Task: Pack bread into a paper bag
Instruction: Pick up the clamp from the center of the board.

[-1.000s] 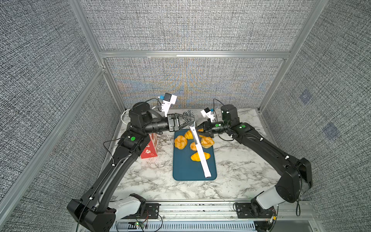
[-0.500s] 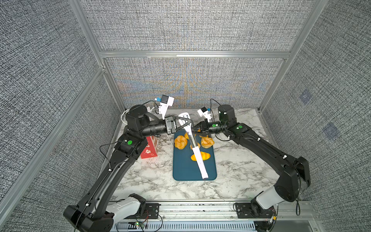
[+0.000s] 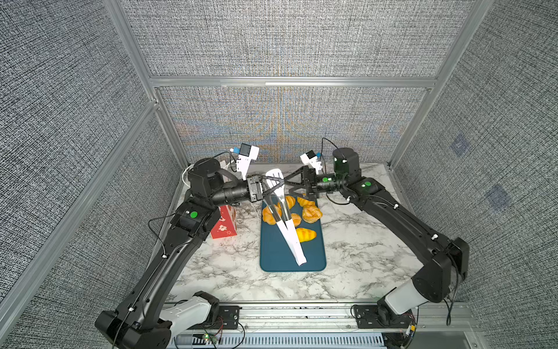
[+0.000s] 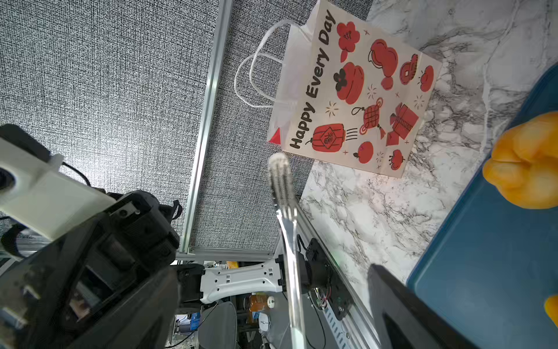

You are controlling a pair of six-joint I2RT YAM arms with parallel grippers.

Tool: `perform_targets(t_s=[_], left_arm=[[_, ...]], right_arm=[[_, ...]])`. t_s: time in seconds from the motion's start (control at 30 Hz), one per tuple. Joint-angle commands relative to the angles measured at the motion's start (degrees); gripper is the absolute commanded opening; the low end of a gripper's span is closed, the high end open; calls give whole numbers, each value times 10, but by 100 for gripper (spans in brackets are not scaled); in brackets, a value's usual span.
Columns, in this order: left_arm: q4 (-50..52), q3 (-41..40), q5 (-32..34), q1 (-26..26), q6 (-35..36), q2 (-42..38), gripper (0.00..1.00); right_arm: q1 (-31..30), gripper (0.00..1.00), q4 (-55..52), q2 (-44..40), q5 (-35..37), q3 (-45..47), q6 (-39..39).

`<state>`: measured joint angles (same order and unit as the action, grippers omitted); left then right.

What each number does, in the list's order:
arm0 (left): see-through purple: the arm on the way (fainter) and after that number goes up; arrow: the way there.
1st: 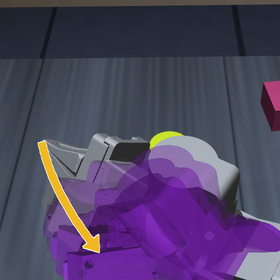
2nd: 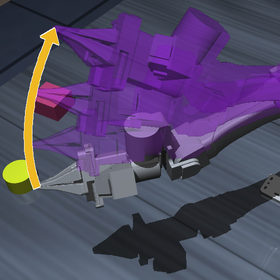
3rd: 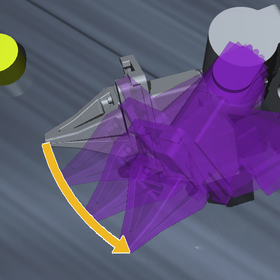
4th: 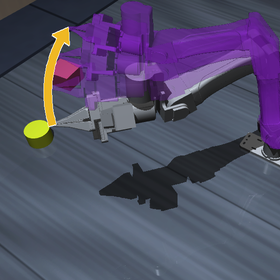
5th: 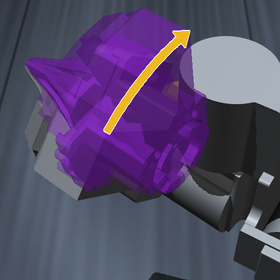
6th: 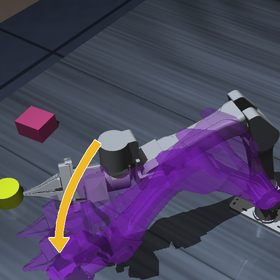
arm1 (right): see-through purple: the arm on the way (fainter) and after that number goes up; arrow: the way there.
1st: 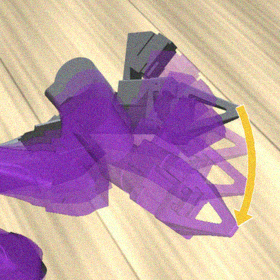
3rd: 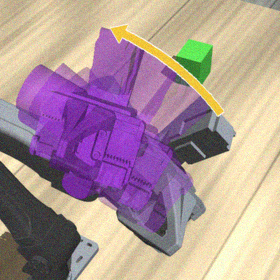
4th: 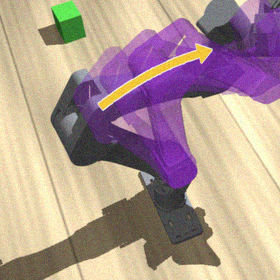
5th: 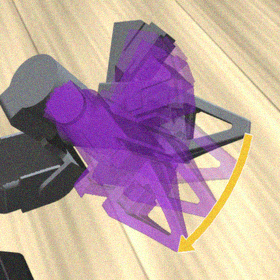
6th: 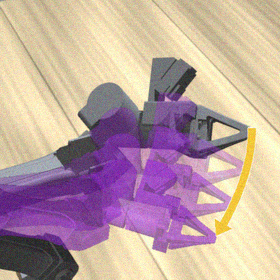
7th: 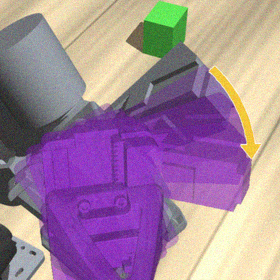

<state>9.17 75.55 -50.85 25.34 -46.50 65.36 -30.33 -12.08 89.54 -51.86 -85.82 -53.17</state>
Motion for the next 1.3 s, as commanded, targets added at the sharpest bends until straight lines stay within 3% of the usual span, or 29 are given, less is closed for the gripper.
perform_targets(t_s=[0.0, 0.33, 0.53, 0.9, 1.27], left_arm=[[-25, 10, 22, -2, 6, 4, 2], [-89, -2, 115, -29, -44, -7, 2], [-205, -31, 173, -41, -153, -4, 2], [-341, -18, 177, -42, -301, 55, 2], [-385, -18, 179, -42, -342, 85, 2]], right_arm=[[0, 99, 0, -17, -6, 8, -6], [4, 99, 67, -102, 14, 64, -26], [10, 99, 173, -170, 40, 146, -91], [11, 99, 275, -237, 70, 251, -141], [6, 99, 293, -200, 54, 229, -159]])
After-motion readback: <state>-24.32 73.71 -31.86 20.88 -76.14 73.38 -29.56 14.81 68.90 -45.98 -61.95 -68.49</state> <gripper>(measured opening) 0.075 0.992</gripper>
